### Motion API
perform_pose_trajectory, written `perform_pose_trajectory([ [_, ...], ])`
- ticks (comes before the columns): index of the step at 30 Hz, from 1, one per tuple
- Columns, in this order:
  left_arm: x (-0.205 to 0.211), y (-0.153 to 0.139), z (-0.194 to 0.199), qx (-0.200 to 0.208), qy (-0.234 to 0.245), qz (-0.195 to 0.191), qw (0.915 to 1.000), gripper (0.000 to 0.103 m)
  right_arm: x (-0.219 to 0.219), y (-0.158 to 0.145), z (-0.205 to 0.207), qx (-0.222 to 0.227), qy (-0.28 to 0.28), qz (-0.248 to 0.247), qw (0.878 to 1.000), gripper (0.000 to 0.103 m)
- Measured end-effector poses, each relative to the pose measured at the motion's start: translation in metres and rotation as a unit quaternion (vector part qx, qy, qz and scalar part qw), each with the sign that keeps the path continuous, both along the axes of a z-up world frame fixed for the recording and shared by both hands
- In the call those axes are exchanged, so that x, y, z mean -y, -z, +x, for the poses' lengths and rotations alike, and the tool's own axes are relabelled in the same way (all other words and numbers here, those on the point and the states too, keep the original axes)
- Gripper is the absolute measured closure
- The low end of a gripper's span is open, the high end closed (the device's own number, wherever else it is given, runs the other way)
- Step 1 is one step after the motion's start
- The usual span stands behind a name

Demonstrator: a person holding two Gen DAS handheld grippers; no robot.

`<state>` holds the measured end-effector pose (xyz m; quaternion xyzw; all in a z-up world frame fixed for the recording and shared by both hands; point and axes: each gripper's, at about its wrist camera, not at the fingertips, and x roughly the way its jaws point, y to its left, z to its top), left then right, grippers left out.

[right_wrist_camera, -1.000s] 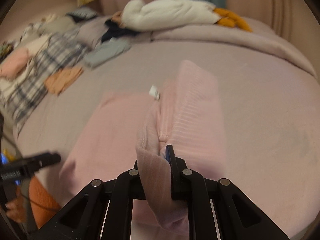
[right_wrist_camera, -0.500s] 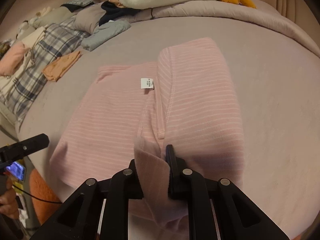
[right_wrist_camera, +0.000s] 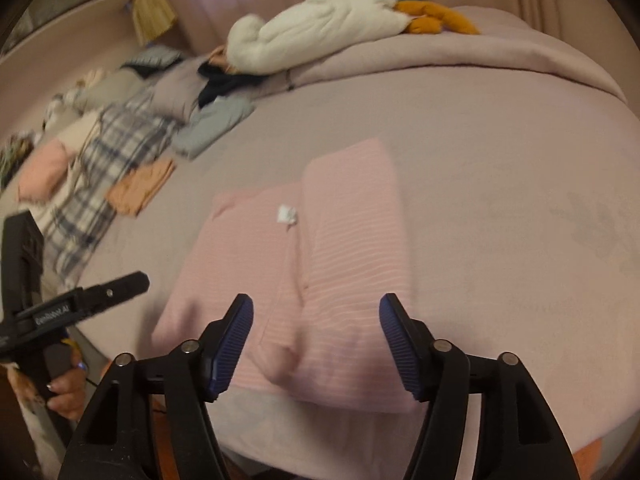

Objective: Fold small clothes
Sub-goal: 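Move the left gripper to the folded shirt edge and close on it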

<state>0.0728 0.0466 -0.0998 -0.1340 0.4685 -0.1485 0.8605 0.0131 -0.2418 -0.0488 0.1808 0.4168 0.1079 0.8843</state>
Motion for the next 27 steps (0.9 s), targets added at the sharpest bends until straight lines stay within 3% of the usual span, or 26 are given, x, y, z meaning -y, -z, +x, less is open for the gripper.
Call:
perform_pose_trajectory([
  [5, 0.025, 0.007, 0.016, -0.018, 0.043, -0.028, 0.9985, 0.020, 0.023, 0.005, -0.004, -0.002, 0.061, -0.018, 0.998, 0.037],
  [11, 0.059, 0.023, 0.038, -0.044, 0.083, -0.072, 0.9930, 0.020, 0.037, 0.015, -0.009, -0.016, 0.092, -0.013, 0.996, 0.037],
  [21, 0.116, 0.051, 0.058, -0.088, 0.125, -0.084, 0.9846, 0.021, 0.055, 0.023, -0.018, -0.032, 0.123, -0.010, 0.992, 0.037],
  [27, 0.129, 0.063, 0.066, -0.099, 0.123, -0.085, 0.9837, 0.021, 0.059, 0.026, -0.020, -0.036, 0.130, -0.003, 0.991, 0.037],
])
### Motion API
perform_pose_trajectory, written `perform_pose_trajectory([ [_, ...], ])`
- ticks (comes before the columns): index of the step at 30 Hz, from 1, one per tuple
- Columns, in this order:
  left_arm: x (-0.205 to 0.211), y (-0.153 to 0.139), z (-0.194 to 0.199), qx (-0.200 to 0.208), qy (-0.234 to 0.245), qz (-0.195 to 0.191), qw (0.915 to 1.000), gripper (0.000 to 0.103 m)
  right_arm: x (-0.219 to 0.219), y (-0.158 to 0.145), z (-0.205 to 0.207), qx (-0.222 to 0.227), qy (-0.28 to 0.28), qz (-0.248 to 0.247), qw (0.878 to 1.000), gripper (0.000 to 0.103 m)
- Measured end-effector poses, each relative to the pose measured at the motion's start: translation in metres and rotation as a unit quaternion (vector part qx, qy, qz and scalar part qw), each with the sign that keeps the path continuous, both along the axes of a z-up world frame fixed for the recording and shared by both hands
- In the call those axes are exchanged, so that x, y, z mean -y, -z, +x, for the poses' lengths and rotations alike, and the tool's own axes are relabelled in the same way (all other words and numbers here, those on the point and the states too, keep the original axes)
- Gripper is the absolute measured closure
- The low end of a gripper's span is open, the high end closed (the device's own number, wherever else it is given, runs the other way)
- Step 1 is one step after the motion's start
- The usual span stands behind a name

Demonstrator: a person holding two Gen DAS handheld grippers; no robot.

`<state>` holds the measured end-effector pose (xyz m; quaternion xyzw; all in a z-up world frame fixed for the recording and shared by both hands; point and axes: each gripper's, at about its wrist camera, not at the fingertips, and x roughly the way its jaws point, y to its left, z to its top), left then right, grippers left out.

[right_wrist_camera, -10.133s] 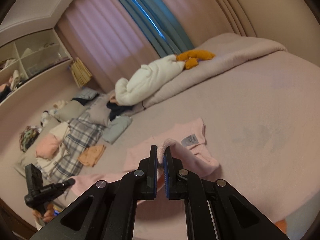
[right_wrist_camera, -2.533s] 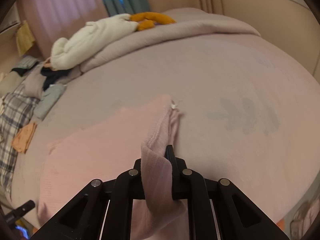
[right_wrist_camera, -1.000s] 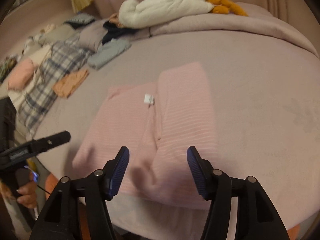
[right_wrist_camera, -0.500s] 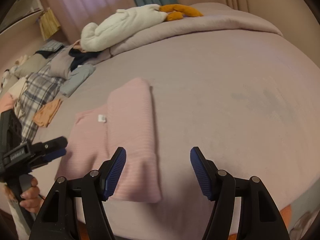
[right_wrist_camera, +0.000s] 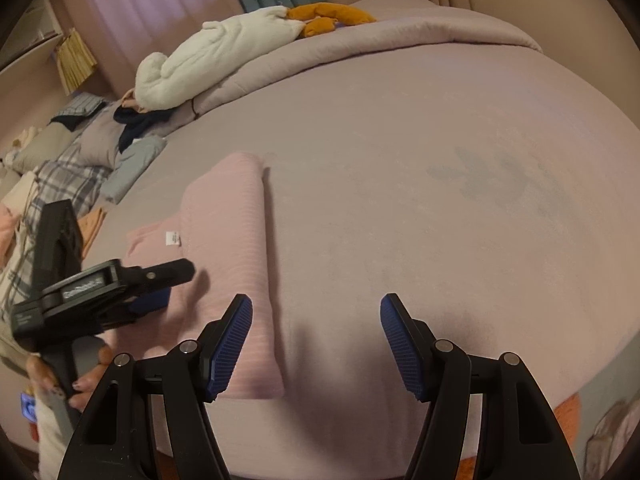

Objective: Fold small clothes
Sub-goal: 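Move the left gripper to the folded shirt edge and close on it, then lift the edge with the left gripper and fold it over the shirt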

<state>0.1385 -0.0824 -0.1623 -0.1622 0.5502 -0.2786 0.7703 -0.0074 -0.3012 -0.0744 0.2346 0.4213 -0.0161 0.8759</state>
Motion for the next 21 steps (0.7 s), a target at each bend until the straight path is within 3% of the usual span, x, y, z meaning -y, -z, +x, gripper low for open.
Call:
perform_pose_trajectory([
  [3, 0.003, 0.001, 0.001, -0.001, -0.001, -0.002, 1.0000, 0.030, 0.001, 0.002, -0.001, -0.001, 0.004, 0.000, 1.000, 0.037],
  [5, 0.008, 0.001, 0.001, 0.000, 0.000, 0.003, 1.0000, 0.049, 0.001, 0.004, -0.001, -0.004, 0.005, 0.002, 1.000, 0.037],
  [7, 0.009, 0.002, -0.004, 0.003, -0.001, 0.010, 0.9999, 0.056, 0.002, 0.006, -0.001, -0.007, 0.006, 0.003, 1.000, 0.037],
  [9, 0.010, 0.002, -0.007, 0.009, -0.007, 0.019, 0.9998, 0.069, 0.002, 0.007, -0.001, -0.010, 0.008, 0.003, 1.000, 0.037],
  [10, 0.008, 0.001, -0.010, 0.007, -0.009, 0.019, 0.9998, 0.083, 0.002, 0.007, -0.001, -0.011, 0.008, 0.004, 1.000, 0.037],
  [13, 0.005, -0.005, -0.016, 0.011, -0.015, 0.019, 0.9997, 0.089, 0.002, 0.007, -0.003, -0.013, 0.009, 0.002, 1.000, 0.037],
  [21, -0.026, -0.062, -0.036, 0.094, -0.029, 0.020, 0.9950, 0.090, 0.005, 0.001, -0.003, -0.005, 0.015, -0.003, 1.000, 0.037],
])
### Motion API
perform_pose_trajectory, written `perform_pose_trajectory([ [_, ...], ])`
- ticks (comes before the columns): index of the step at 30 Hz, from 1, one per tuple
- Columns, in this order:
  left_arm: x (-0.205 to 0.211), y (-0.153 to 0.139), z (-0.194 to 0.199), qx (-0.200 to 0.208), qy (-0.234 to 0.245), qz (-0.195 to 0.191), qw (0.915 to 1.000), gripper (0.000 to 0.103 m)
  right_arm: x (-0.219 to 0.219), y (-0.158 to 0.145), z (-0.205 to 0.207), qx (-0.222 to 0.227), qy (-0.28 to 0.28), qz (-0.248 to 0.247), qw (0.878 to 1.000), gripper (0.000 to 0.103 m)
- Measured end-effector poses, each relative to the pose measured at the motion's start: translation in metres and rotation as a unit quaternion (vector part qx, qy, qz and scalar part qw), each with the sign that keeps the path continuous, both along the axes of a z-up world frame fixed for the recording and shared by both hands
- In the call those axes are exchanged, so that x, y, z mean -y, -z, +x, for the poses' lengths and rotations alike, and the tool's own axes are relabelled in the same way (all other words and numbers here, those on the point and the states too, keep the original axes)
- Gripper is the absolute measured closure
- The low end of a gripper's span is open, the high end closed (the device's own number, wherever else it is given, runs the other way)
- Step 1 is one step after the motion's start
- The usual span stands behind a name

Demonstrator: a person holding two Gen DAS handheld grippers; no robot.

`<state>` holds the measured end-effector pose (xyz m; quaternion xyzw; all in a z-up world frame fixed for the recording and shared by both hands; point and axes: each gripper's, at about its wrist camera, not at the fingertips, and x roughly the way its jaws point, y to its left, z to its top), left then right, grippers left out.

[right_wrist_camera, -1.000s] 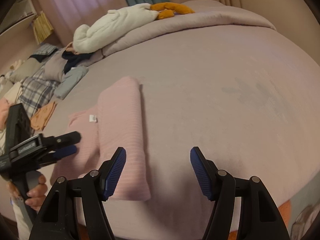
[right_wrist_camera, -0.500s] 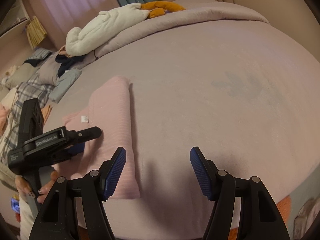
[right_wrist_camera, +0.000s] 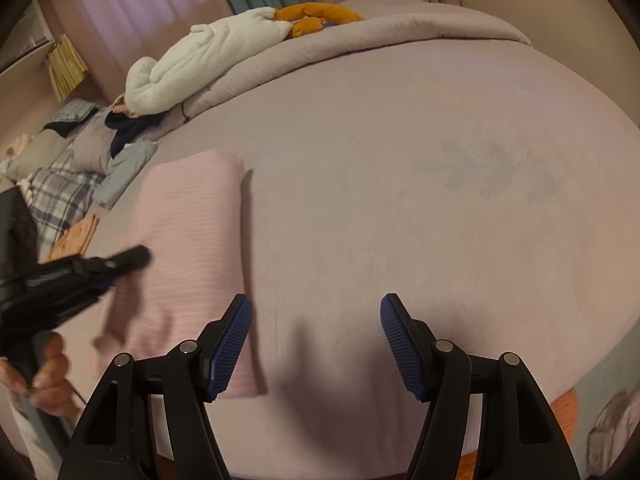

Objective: Fold small clothes
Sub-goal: 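Lift the edge with the left gripper and fold it over the shirt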

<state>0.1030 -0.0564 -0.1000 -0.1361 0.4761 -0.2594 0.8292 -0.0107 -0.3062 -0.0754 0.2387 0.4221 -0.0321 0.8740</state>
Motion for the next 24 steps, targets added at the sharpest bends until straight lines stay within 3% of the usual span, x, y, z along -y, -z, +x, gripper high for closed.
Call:
perform_pose_trajectory([
  [3, -0.023, -0.013, -0.006, 0.024, -0.014, 0.010, 0.9996, 0.090, -0.003, -0.003, 0.004, 0.006, -0.003, -0.001, 1.000, 0.037],
  [11, -0.074, -0.013, -0.009, 0.031, -0.078, 0.031, 0.9960, 0.090, -0.023, -0.004, 0.020, 0.008, -0.035, -0.005, 0.999, 0.037],
  [18, -0.109, 0.009, -0.005, 0.002, -0.111, 0.058, 0.9921, 0.090, -0.045, -0.005, 0.031, 0.008, -0.079, -0.012, 0.997, 0.037],
  [21, -0.118, 0.024, -0.003, -0.026, -0.119, 0.052, 0.9912, 0.090, -0.052, -0.004, 0.037, 0.006, -0.096, -0.010, 0.995, 0.037],
  [24, -0.121, 0.030, -0.003, -0.030, -0.126, 0.051, 0.9903, 0.089, -0.060, 0.001, 0.042, -0.001, -0.110, -0.012, 0.994, 0.037],
])
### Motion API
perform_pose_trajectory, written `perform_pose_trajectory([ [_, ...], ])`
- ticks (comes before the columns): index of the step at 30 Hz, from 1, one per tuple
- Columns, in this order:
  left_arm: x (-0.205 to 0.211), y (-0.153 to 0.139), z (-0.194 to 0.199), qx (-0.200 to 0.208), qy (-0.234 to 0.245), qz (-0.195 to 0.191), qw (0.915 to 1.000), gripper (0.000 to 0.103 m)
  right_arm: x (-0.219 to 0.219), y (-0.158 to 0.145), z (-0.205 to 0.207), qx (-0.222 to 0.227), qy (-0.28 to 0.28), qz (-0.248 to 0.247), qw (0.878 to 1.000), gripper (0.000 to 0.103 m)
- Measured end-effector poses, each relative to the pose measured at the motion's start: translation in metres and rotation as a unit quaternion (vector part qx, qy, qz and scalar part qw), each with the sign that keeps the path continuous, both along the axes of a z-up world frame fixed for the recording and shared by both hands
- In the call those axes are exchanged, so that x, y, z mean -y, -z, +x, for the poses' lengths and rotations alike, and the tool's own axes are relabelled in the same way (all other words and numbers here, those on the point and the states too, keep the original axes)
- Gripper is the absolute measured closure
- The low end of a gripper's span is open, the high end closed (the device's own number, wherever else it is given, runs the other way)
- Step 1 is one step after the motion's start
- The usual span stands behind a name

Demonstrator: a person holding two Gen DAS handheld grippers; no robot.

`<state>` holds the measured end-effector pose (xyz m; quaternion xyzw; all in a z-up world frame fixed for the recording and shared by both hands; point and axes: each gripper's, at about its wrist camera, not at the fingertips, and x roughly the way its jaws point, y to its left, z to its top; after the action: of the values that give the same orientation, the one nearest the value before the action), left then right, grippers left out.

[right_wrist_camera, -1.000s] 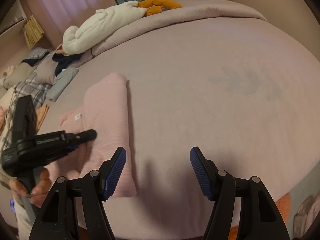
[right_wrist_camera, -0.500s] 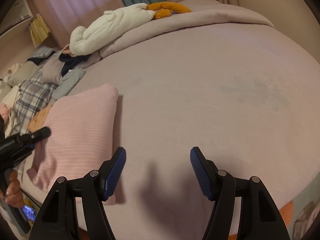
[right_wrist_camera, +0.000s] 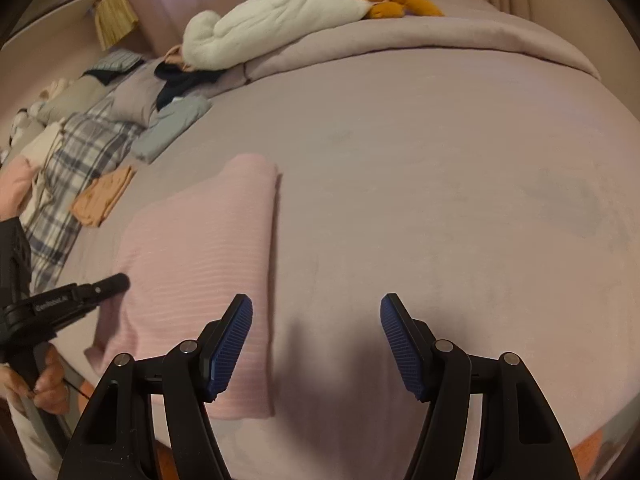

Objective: Fold small clothes

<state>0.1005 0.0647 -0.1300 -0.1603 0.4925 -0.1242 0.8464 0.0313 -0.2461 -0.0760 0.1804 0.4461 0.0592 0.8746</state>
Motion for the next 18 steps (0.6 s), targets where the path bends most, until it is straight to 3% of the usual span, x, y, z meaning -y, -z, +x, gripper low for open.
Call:
perform_pose_trajectory([
  [6, -0.004, 0.000, -0.001, -0.007, 0.004, 0.005, 1.0000, 0.079, -0.014, 0.003, 0.007, -0.012, -0.028, 0.005, 1.000, 0.037],
  [7, -0.005, -0.002, -0.002, -0.006, 0.004, 0.004, 1.0000, 0.073, -0.015, 0.002, 0.008, -0.012, -0.031, 0.004, 0.999, 0.036],
  [8, -0.006, -0.004, -0.003, -0.002, 0.002, 0.005, 1.0000, 0.059, -0.016, 0.002, 0.009, -0.012, -0.032, 0.004, 0.999, 0.034],
  [9, -0.008, -0.006, -0.004, 0.005, 0.000, 0.008, 1.0000, 0.050, -0.017, 0.001, 0.010, -0.011, -0.034, 0.005, 0.999, 0.027],
  [10, -0.009, -0.008, -0.006, 0.015, -0.001, 0.010, 0.9998, 0.036, -0.018, 0.000, 0.011, -0.010, -0.035, 0.007, 0.999, 0.021],
  [11, -0.010, -0.009, -0.007, 0.024, 0.000, 0.011, 0.9997, 0.026, -0.018, 0.000, 0.014, -0.008, -0.036, 0.011, 0.999, 0.020],
  [13, -0.010, -0.008, -0.008, 0.033, 0.004, 0.021, 0.9992, 0.021, -0.020, 0.000, 0.018, -0.005, -0.042, 0.021, 0.999, 0.020],
  [18, -0.004, 0.011, 0.001, 0.003, 0.023, 0.011, 0.9997, 0.021, -0.033, 0.013, 0.037, -0.024, -0.063, 0.039, 0.997, 0.020],
])
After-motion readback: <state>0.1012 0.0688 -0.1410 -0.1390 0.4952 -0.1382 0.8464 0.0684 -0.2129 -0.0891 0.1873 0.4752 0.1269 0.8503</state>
